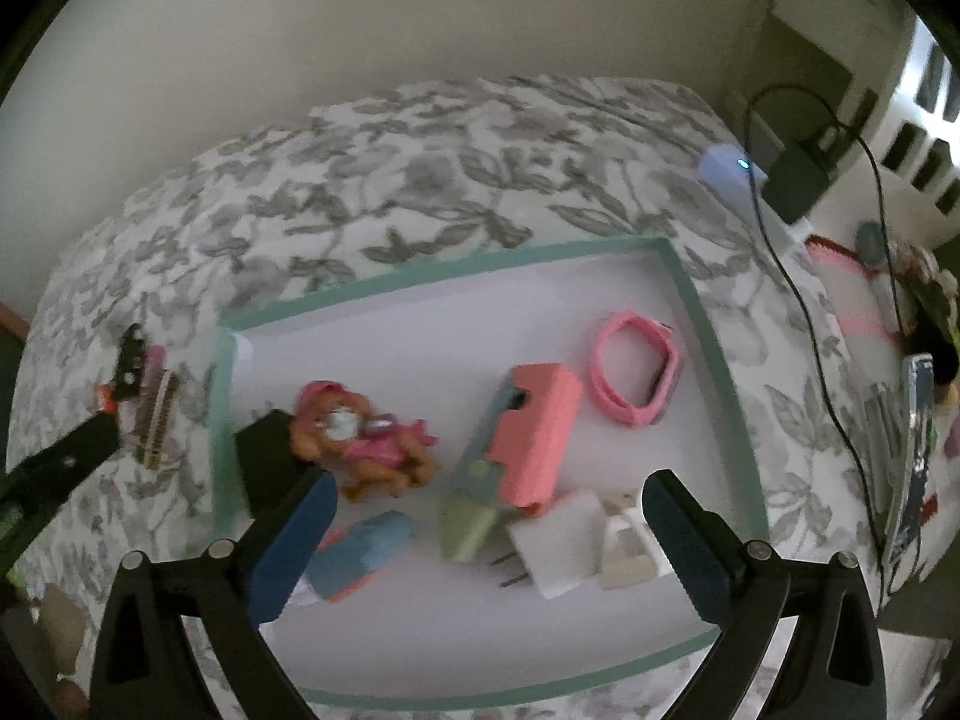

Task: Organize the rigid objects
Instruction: 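Move both open tools from the tray to the red bottle and black toy car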

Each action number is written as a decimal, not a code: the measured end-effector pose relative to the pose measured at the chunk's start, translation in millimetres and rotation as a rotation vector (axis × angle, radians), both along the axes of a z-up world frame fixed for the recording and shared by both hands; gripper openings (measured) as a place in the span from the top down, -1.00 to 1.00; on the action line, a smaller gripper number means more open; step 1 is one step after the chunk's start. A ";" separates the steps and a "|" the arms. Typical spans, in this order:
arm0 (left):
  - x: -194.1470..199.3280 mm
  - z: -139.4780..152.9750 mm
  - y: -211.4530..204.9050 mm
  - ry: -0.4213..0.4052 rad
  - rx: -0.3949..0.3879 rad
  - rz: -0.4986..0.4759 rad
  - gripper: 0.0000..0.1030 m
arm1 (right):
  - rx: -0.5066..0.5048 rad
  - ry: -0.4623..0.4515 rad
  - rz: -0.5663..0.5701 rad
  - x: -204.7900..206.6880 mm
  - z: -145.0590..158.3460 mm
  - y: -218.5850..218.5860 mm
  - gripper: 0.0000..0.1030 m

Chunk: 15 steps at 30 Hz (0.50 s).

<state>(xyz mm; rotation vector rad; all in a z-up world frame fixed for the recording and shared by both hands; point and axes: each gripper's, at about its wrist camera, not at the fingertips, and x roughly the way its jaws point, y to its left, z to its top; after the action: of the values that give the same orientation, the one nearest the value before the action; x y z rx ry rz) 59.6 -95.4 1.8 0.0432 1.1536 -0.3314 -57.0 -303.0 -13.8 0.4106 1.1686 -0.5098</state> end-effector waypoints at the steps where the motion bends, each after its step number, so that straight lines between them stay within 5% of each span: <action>1: 1.9 -0.2 3.8 0.002 -0.004 0.012 -0.68 | 0.007 -0.016 0.013 2.3 2.3 4.4 -1.00; 15: 40.8 1.9 95.0 -0.011 -0.007 0.243 -0.68 | 0.042 -0.104 0.186 29.9 14.6 66.0 -1.00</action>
<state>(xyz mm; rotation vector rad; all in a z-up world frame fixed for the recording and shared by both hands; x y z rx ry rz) 100.4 -0.4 3.7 -0.1004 1.1325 -0.1199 -27.1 -237.0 0.8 0.3562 1.1061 -0.2989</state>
